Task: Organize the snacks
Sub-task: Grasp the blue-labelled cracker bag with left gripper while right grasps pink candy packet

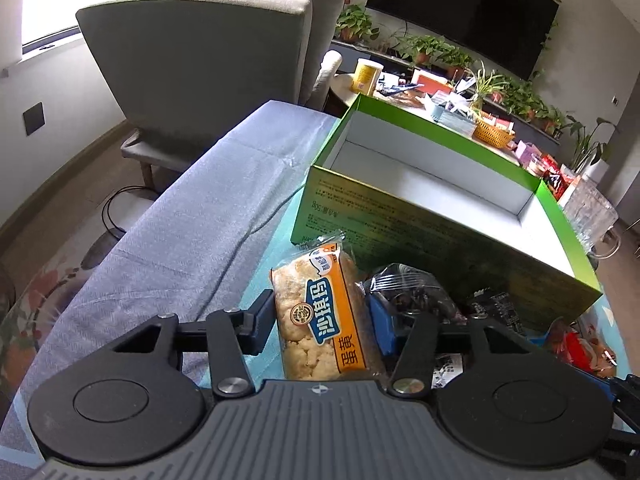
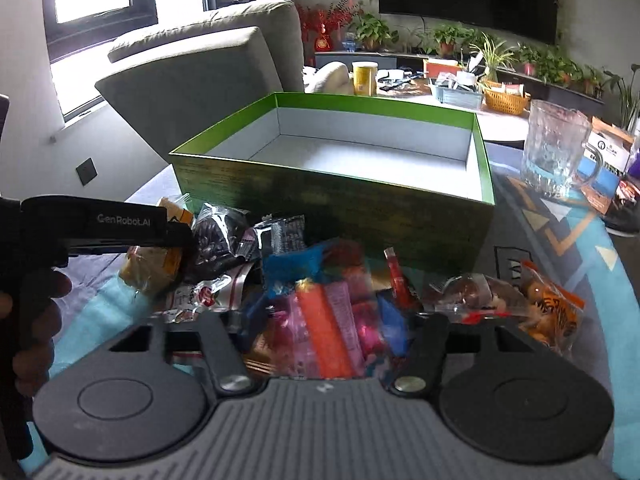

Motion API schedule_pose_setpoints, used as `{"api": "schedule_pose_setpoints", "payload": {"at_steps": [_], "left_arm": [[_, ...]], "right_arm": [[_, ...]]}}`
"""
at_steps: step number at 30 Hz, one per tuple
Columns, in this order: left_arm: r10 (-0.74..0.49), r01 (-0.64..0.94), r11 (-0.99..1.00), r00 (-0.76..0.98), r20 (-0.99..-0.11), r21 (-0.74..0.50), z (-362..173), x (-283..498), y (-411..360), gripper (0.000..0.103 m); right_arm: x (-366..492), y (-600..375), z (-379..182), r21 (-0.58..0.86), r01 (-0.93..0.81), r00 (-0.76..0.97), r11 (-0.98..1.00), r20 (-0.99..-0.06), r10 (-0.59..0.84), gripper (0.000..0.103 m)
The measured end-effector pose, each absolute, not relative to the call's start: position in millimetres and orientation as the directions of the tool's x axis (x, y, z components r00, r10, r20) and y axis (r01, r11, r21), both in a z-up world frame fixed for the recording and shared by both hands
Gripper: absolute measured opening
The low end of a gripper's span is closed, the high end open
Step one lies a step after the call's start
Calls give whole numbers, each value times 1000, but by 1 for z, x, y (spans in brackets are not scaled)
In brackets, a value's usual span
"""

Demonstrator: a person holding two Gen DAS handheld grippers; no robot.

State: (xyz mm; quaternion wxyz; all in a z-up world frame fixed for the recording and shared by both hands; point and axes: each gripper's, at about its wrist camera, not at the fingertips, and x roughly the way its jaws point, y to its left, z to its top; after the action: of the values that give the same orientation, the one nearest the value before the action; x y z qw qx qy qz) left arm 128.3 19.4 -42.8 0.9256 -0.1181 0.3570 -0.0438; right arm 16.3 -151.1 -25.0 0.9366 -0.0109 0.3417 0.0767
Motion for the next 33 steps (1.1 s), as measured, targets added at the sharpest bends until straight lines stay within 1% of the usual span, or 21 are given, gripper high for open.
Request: {"api": "schedule_pose_setpoints", "payload": {"at_steps": [3,7,9,13,14,15,17,20,23,25,26,27,28,30,33], "left_arm": [[-166,14,971,760,-628,-240,-36,123,18,46],[-162,32,975,782,-602,-220,-26,119,15,43],[-169,41,974,786,-595,-222,-22,117,15,40],[-155,38,977,794,-587,-208,-19,115,13,40],[-154,37,978,795,-586,-206,-19,113,13,40],[-154,38,978,795,-586,-207,-18,113,13,40],[-153,37,978,795,-587,-204,-19,111,14,40],[-140,27,981,783,-606,-191,-21,110,12,41],[-130,5,981,756,-642,-193,-29,115,14,48],[-123,-9,982,732,-670,-191,-35,119,14,50],[-124,-13,981,732,-670,-196,-38,119,14,53],[-131,-13,979,730,-671,-205,-39,120,15,53],[-135,-14,978,725,-676,-210,-41,121,15,53],[-146,-12,975,720,-678,-222,-42,121,15,52],[-165,7,973,725,-669,-232,-41,120,16,47]], "right_arm": [[15,-155,-21,39,-129,771,991,-624,125,35],[15,-167,-11,136,-120,769,983,-614,179,33],[14,-167,-10,140,-115,771,983,-611,177,29],[12,-164,-14,126,-133,758,983,-627,183,31],[12,-163,-14,122,-131,762,984,-623,179,36],[11,-162,-15,115,-132,757,984,-629,175,48],[11,-158,-17,102,-137,753,985,-636,171,61],[9,-151,-21,59,-152,758,987,-634,155,61],[7,-142,-27,-30,-172,768,985,-630,115,61],[5,-141,-28,-46,-176,776,983,-621,110,61],[6,-142,-28,-44,-176,775,983,-622,111,60],[6,-144,-28,-34,-175,773,984,-624,116,59],[6,-146,-27,-24,-170,774,985,-623,118,56],[7,-151,-25,-14,-152,778,988,-619,111,43],[8,-161,-22,52,-134,768,990,-625,137,38]]}}
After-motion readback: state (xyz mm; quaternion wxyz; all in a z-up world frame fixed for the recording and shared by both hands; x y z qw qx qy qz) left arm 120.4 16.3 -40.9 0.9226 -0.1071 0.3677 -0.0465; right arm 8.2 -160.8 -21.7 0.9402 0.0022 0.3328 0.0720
